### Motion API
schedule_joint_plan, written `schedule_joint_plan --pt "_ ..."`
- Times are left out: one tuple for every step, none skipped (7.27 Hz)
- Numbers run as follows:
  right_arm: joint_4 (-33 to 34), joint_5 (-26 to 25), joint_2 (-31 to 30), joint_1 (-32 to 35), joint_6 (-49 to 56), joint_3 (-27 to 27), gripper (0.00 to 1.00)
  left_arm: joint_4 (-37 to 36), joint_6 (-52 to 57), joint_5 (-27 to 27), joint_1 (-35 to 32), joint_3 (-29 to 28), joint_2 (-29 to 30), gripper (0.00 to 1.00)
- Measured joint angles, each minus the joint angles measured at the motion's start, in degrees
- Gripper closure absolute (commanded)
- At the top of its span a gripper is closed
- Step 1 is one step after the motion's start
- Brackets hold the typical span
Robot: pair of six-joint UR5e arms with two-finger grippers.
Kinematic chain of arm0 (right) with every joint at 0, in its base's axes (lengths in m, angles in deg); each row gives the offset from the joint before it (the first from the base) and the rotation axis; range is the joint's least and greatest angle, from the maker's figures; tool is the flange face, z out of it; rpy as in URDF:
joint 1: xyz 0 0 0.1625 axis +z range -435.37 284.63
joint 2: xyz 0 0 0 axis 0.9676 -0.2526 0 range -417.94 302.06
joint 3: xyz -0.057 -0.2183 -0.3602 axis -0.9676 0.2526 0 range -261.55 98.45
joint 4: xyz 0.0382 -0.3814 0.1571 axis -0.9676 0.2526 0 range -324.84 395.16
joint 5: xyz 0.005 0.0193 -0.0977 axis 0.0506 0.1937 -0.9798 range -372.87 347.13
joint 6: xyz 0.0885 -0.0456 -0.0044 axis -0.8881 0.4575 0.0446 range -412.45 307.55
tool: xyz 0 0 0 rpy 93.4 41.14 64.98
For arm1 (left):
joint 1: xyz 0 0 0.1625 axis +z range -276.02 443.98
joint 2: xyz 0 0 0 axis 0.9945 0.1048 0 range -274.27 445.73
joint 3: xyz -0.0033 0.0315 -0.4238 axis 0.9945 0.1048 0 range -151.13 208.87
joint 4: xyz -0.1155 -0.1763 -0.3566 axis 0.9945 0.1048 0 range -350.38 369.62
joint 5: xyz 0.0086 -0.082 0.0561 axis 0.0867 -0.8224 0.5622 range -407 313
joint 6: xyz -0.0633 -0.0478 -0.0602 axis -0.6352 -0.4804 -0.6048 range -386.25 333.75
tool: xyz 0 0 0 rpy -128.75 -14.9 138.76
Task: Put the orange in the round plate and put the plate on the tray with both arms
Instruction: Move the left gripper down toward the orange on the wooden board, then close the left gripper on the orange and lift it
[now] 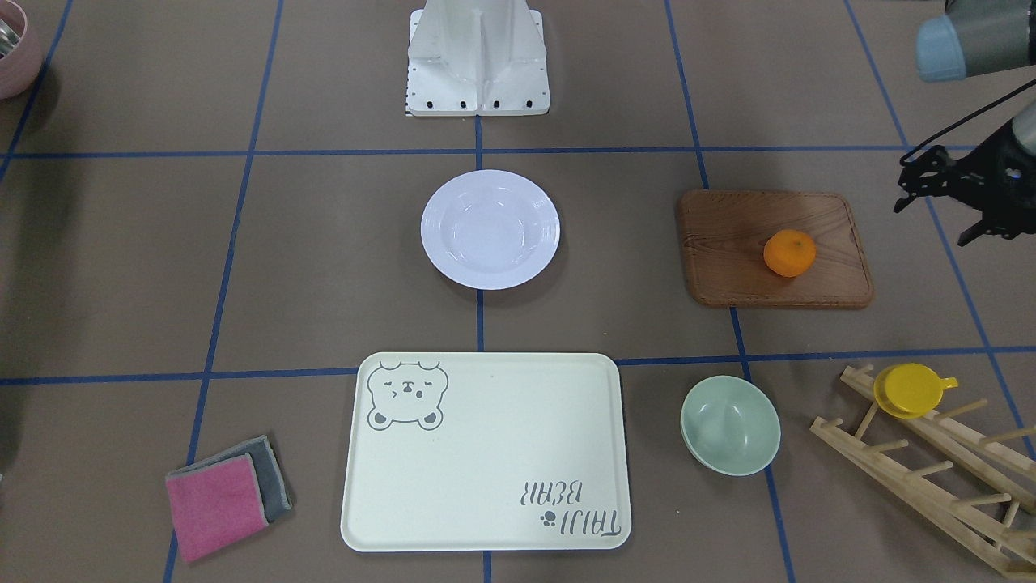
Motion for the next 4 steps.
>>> schedule_joint_plan --pt "-0.03 0.01 -0.03 0.0 -0.08 0.01 0.0 0.38 -4.83 0.7 2.56 0.0 1.72 0.01" --pt "-0.04 -0.04 -0.05 -0.01 -0.16 -0.03 0.0 0.53 -8.1 1.34 4.66 -0.11 2.76 0.01" --pt "-0.06 -0.14 -0.08 -0.04 -0.2 0.0 0.0 0.58 -9.71 2.1 6.85 -0.35 3.5 0.01" --pt "-0.1 -0.21 -0.14 -0.04 -0.21 -0.09 0.0 0.6 -11.19 2.64 8.8 -0.55 4.25 0.01"
